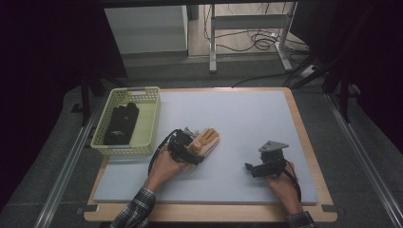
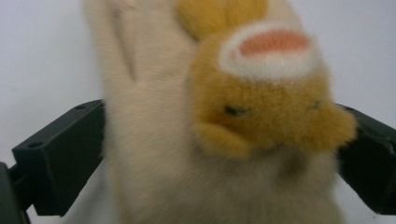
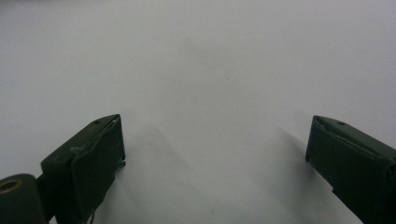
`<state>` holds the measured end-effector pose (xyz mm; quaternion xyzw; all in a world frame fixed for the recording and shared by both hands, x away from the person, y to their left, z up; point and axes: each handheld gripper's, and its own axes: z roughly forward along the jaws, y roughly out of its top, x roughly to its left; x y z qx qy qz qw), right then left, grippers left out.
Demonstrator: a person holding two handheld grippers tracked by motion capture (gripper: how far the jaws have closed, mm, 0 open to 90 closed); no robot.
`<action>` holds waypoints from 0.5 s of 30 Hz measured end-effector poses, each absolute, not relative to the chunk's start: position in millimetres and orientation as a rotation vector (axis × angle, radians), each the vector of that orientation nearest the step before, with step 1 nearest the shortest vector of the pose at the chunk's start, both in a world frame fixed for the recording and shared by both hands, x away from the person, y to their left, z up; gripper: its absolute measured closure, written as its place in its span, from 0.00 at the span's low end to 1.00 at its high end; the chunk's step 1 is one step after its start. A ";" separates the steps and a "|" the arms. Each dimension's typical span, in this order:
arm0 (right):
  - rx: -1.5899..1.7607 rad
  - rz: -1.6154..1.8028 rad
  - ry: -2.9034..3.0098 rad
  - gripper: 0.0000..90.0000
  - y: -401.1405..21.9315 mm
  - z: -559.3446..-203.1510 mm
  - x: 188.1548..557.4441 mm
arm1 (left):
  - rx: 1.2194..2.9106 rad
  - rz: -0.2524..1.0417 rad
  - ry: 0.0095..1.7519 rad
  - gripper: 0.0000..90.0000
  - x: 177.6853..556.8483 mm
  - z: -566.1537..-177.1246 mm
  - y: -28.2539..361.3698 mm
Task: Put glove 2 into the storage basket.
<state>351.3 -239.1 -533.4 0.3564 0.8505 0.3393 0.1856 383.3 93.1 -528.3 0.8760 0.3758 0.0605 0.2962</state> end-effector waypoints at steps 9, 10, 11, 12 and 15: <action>1.005 0.956 2.397 0.05 -239.1 -533.5 351.4 | 2.372 0.248 1.001 0.29 379.7 -525.0 86.9; 1.005 0.956 2.397 0.05 -239.1 -533.5 351.4 | 2.367 0.254 1.001 0.29 379.1 -524.2 87.5; 1.006 0.957 2.397 0.05 -239.1 -533.5 351.4 | 2.363 0.256 1.000 0.35 378.9 -523.5 88.2; 1.007 0.957 2.397 0.05 -239.1 -533.5 351.5 | 2.361 0.255 1.004 0.42 378.8 -522.9 88.7; 1.006 0.956 2.397 0.05 -239.1 -533.5 351.4 | 2.361 0.259 1.026 0.57 378.4 -520.2 88.8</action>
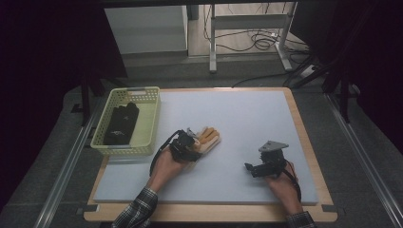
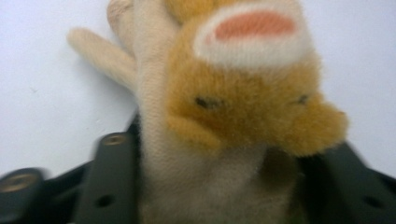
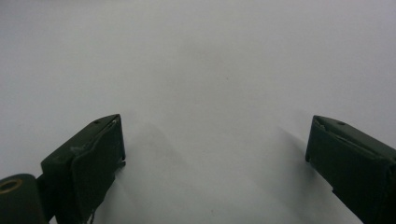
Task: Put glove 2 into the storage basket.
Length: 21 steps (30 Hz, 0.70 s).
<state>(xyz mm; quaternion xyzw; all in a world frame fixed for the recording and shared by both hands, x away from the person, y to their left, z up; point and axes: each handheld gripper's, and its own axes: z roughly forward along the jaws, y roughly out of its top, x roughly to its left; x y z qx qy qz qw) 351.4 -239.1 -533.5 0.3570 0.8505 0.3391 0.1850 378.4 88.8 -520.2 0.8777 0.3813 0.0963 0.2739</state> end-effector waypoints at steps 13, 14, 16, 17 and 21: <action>1.003 0.954 2.397 0.05 -239.1 -533.4 351.2 | 2.342 0.318 1.053 0.71 381.7 -497.2 95.6; 1.002 0.954 2.397 0.05 -239.1 -533.4 351.2 | 2.337 0.327 1.054 0.70 382.0 -493.9 96.4; 1.005 0.955 2.397 0.05 -239.0 -533.4 351.1 | 2.333 0.343 1.057 0.70 382.9 -487.5 98.2; 1.005 0.955 2.397 0.05 -239.0 -533.4 351.0 | 2.329 0.350 1.061 0.70 383.6 -484.4 99.1; 1.004 0.953 2.397 0.05 -239.0 -533.3 350.9 | 2.320 0.361 1.084 0.69 387.1 -471.1 104.5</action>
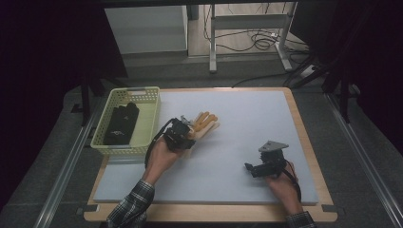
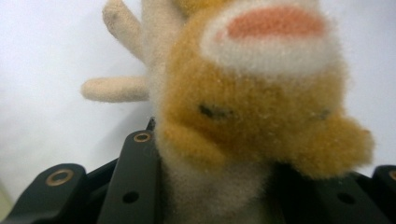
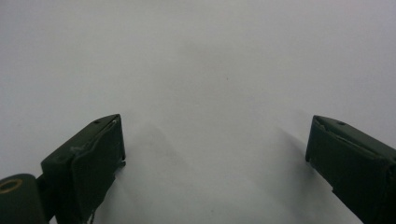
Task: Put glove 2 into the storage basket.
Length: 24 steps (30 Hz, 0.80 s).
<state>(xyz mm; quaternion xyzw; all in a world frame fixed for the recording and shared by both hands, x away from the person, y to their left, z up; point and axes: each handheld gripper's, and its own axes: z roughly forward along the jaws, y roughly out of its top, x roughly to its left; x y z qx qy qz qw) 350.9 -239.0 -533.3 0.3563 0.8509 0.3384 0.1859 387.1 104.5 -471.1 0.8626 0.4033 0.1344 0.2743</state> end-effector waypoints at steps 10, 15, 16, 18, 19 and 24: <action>0.996 0.953 2.395 0.05 -239.1 -533.4 351.0 | 2.261 0.396 1.192 0.68 401.4 -435.2 133.8; 0.995 0.956 2.393 0.05 -239.1 -533.6 351.1 | 2.223 0.432 1.251 0.68 407.7 -418.7 154.3; 0.995 0.956 2.393 0.05 -239.1 -533.6 351.1 | 2.213 0.442 1.264 0.68 408.8 -416.0 158.5; 0.995 0.956 2.393 0.05 -239.1 -533.6 351.1 | 2.204 0.455 1.282 0.68 410.5 -412.0 165.6; 0.995 0.955 2.392 0.05 -239.0 -533.6 351.1 | 2.196 0.461 1.297 0.68 411.5 -409.7 170.6; 0.995 0.956 2.393 0.05 -239.1 -533.6 351.1 | 2.145 0.491 1.379 0.68 416.4 -402.2 198.4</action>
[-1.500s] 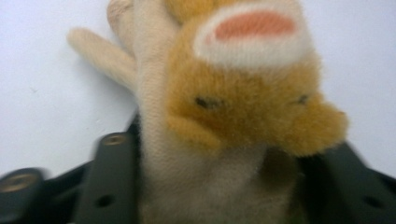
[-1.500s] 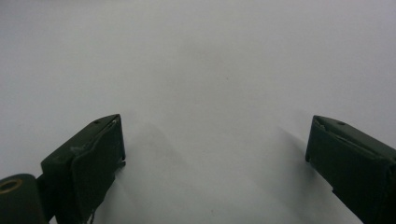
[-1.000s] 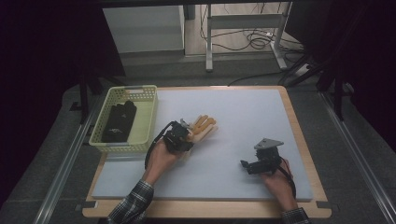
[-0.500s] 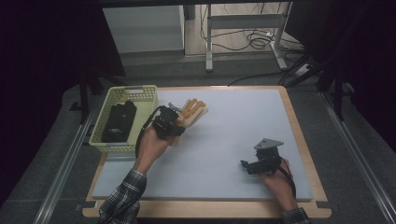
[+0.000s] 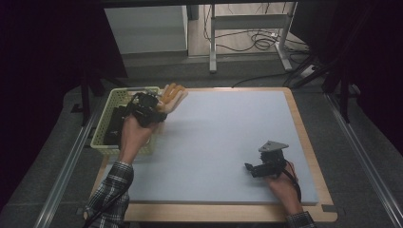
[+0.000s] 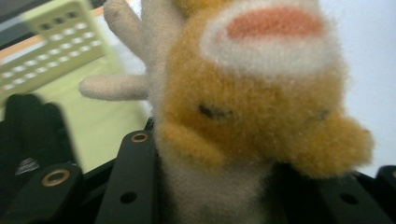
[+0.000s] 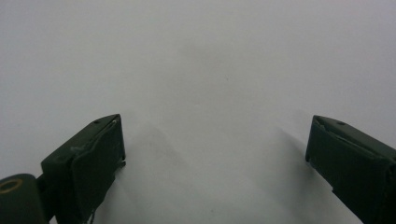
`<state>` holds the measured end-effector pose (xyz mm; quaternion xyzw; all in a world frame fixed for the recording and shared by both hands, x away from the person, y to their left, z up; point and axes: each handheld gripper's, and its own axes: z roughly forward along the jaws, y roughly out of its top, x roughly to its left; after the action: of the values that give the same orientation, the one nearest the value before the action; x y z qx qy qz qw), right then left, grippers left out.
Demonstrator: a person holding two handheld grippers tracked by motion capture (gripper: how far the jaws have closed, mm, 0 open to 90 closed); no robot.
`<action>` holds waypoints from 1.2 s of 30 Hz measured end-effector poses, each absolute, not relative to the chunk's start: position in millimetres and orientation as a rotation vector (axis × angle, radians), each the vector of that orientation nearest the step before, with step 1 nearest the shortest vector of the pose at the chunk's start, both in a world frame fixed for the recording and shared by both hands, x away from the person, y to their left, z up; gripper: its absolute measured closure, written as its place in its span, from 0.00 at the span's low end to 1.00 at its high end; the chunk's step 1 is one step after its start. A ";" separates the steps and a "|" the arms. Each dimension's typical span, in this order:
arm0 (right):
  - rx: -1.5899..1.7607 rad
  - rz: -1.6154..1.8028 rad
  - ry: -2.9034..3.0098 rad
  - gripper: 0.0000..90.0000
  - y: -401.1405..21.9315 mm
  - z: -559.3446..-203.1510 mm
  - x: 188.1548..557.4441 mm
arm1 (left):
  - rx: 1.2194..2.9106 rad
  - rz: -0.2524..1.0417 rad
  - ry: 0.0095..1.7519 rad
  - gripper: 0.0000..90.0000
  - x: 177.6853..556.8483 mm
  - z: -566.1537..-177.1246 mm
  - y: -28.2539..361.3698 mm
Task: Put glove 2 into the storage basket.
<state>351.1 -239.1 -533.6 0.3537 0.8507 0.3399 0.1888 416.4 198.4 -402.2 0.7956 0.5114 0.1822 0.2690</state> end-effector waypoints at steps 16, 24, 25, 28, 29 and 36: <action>1.000 0.959 2.395 0.05 -239.1 -533.7 351.5 | 2.048 0.505 1.676 0.67 442.5 -432.6 275.6; 1.000 0.959 2.395 0.05 -239.1 -533.7 351.5 | 2.098 0.474 1.775 0.65 459.8 -465.4 280.3; 1.000 0.960 2.395 0.05 -239.1 -533.7 351.5 | 2.108 0.468 1.779 0.65 462.0 -469.4 279.0; 1.000 0.960 2.395 0.05 -239.1 -533.7 351.5 | 2.137 0.440 1.789 0.65 468.8 -480.6 272.8; 0.999 0.960 2.395 0.05 -239.1 -533.7 351.5 | 2.148 0.431 1.793 0.64 471.0 -484.1 270.1; 0.995 0.959 2.394 0.05 -239.1 -533.6 351.2 | 2.196 0.351 1.807 0.59 483.6 -503.9 258.3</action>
<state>351.2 -239.1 -533.6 0.3537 0.8507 0.3408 0.1875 483.6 258.3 -503.9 0.7592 0.6245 0.1212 0.1375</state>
